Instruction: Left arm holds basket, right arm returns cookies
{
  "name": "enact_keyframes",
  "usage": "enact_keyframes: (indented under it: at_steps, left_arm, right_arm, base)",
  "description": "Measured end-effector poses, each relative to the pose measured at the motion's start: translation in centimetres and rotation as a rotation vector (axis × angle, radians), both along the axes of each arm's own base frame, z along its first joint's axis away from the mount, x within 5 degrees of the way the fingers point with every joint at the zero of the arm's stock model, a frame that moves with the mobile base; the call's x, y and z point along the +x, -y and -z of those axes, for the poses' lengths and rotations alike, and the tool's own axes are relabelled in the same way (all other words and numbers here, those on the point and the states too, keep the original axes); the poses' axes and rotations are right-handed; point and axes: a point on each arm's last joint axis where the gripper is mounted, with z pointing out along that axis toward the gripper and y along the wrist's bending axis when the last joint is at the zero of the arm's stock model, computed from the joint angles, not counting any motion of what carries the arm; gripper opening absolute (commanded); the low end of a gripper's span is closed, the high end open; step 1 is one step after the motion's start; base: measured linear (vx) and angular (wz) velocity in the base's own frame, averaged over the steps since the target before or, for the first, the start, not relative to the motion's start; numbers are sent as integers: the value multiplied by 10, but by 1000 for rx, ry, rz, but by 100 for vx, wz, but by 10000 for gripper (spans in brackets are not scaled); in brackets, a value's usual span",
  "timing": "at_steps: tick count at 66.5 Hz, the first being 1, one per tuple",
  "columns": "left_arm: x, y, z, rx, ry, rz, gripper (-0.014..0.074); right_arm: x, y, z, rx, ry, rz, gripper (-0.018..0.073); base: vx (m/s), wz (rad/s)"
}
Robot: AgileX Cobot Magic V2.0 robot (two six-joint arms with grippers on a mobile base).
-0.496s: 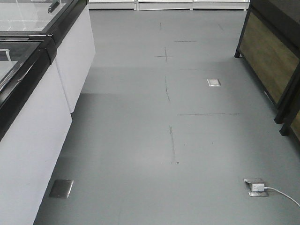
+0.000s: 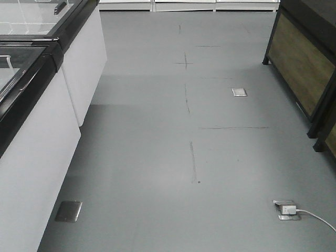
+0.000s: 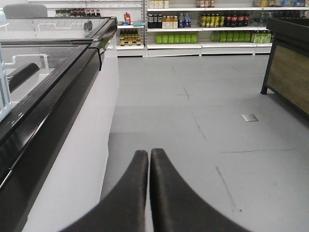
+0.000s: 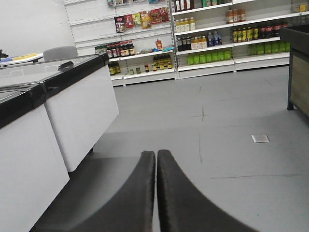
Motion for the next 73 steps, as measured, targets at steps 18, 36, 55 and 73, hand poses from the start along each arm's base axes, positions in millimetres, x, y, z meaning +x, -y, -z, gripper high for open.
enact_keyframes:
  at_steps: [18, 36, 55, 73]
  left_arm:
    - [0, 0, 0, 0, 0, 0, -7]
    - [0, 0, 0, 0, 0, 0, -7]
    - [0, 0, 0, 0, 0, 0, -7]
    - [0, 0, -3, -16, 36, -1, -7]
  right_arm:
    - [0, 0, 0, 0, 0, 0, -8]
    - [0, 0, 0, 0, 0, 0, -8]
    - [0, 0, 0, 0, 0, 0, -8]
    - [0, 0, 0, 0, 0, 0, -8]
  base:
    - [0, 0]
    - [0, 0]
    - [0, 0]
    - [0, 0]
